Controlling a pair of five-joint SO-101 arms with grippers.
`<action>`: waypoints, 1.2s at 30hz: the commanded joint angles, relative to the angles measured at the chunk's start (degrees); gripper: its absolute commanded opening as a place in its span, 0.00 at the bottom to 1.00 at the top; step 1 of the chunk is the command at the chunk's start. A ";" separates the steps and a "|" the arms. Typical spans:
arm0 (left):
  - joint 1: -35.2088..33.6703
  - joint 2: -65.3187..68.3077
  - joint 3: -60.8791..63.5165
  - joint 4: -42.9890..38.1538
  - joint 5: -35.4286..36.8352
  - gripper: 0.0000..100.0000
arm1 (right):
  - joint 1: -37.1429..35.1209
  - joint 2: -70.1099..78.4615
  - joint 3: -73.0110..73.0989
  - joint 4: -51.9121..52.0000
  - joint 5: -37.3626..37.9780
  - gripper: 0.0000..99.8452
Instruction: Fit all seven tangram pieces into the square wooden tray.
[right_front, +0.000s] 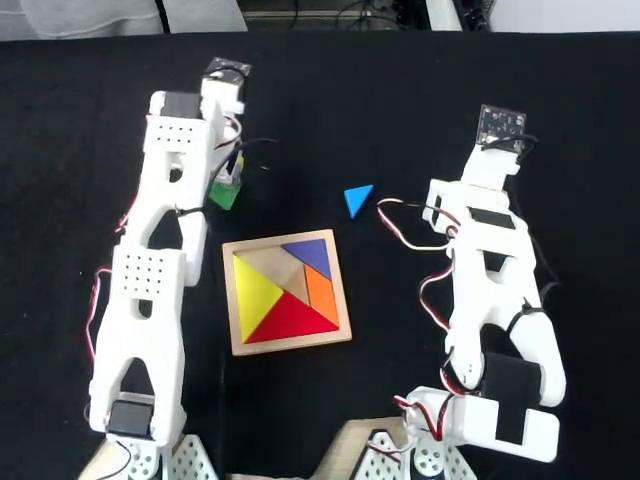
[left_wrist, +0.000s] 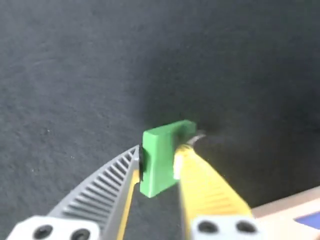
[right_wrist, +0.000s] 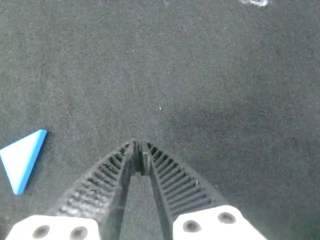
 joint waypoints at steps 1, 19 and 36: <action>3.12 -0.53 -4.62 3.52 -0.62 0.09 | -0.79 -0.22 -3.47 -0.79 -0.09 0.01; 3.47 1.85 -5.85 3.60 -0.62 0.05 | -0.62 -0.31 -3.38 -0.79 -0.09 0.01; 13.76 -40.26 38.81 3.43 1.05 0.03 | -0.35 -0.40 -3.38 -0.79 -0.09 0.01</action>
